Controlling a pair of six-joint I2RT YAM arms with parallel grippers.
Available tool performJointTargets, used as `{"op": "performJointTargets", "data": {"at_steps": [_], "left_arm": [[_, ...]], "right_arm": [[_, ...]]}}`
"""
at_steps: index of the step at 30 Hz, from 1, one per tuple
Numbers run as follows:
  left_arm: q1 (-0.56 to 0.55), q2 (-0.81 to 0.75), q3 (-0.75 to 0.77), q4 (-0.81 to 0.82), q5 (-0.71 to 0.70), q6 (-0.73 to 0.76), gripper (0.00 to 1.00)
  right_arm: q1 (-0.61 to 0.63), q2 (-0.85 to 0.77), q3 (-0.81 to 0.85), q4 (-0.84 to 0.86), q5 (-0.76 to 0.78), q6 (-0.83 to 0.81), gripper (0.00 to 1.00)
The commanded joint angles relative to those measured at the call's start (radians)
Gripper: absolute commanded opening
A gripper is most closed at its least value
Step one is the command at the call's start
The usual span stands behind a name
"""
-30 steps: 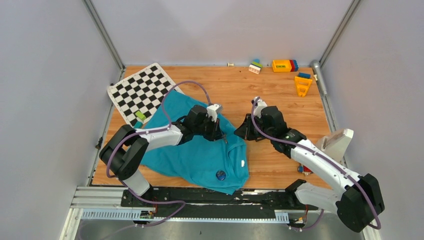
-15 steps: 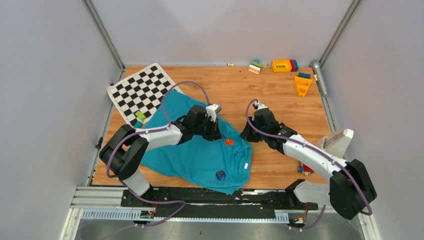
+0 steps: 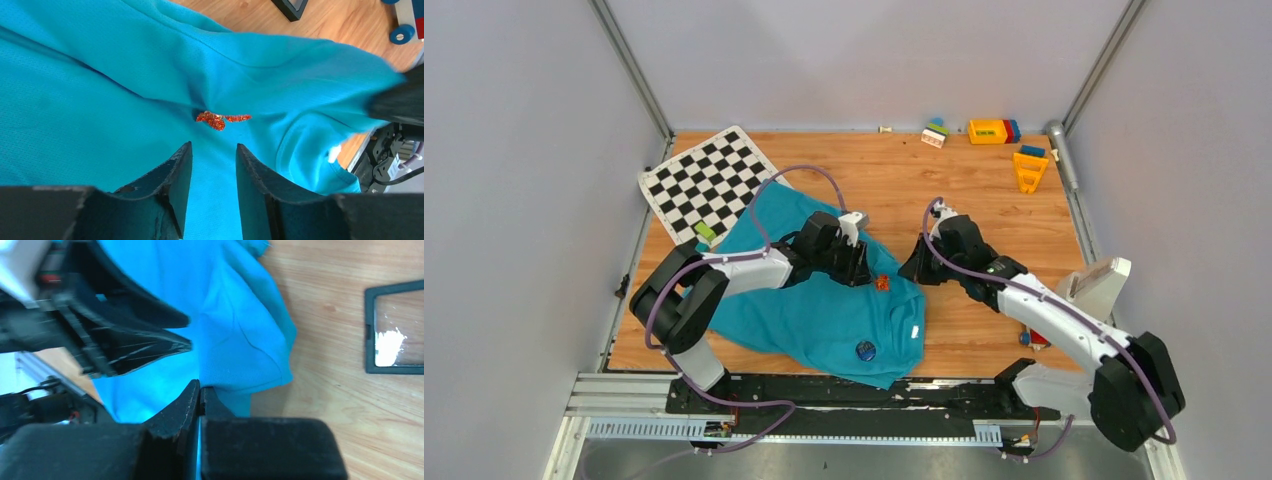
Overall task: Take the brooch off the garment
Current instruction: Remove the brooch from the clothes.
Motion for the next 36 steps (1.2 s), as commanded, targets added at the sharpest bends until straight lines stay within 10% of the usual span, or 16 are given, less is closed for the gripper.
{"op": "performJointTargets", "data": {"at_steps": [1,18,36], "left_arm": [[-0.016,-0.046,0.006,0.053,0.0,0.027,0.48],[-0.037,-0.126,-0.049,0.128,-0.006,0.014,0.66],[-0.032,-0.057,0.016,-0.002,-0.096,0.011,0.3]], "right_arm": [[-0.001,-0.125,0.049,0.021,-0.087,0.041,0.0],[0.001,-0.11,0.085,0.025,-0.197,0.126,0.0],[0.0,-0.127,0.084,-0.004,-0.088,0.113,0.0]]}}
